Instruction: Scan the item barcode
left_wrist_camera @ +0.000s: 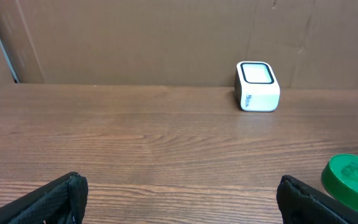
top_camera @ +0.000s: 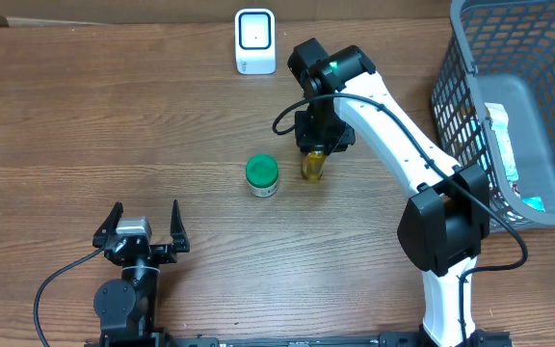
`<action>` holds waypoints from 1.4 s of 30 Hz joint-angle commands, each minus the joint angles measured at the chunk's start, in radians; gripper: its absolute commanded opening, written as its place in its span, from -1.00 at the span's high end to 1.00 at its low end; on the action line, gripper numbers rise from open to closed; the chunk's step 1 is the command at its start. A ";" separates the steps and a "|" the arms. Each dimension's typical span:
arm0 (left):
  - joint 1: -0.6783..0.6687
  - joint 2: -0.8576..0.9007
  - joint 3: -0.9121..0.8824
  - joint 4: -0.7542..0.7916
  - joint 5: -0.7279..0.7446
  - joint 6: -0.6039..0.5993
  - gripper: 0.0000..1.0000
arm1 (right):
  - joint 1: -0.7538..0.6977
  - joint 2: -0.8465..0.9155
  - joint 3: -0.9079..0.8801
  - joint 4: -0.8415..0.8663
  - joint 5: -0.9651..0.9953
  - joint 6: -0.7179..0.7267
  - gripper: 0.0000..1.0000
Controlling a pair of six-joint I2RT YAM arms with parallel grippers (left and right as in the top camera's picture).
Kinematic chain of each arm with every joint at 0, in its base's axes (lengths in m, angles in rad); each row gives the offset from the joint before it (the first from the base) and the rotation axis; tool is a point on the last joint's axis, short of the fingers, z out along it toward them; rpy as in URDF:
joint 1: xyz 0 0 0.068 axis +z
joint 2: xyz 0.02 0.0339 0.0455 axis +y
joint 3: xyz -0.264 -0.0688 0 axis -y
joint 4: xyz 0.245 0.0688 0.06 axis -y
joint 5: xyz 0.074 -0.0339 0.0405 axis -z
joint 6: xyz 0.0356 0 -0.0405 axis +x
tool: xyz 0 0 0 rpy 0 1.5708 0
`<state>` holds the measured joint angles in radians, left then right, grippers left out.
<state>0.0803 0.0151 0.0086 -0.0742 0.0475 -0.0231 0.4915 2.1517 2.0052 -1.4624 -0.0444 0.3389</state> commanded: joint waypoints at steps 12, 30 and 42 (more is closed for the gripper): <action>0.005 -0.010 -0.004 -0.001 -0.006 0.001 -0.99 | 0.008 0.005 -0.003 -0.021 -0.090 -0.274 0.25; 0.005 -0.010 -0.004 -0.001 -0.006 0.001 -0.99 | 0.017 -0.002 0.175 -0.057 0.001 -0.291 -0.92; 0.005 -0.010 -0.004 -0.001 -0.006 0.001 -0.99 | -0.083 -0.009 0.809 -0.216 0.169 -0.284 -0.66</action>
<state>0.0803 0.0151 0.0086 -0.0742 0.0475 -0.0231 0.4549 2.1593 2.6946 -1.6581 0.0692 0.0517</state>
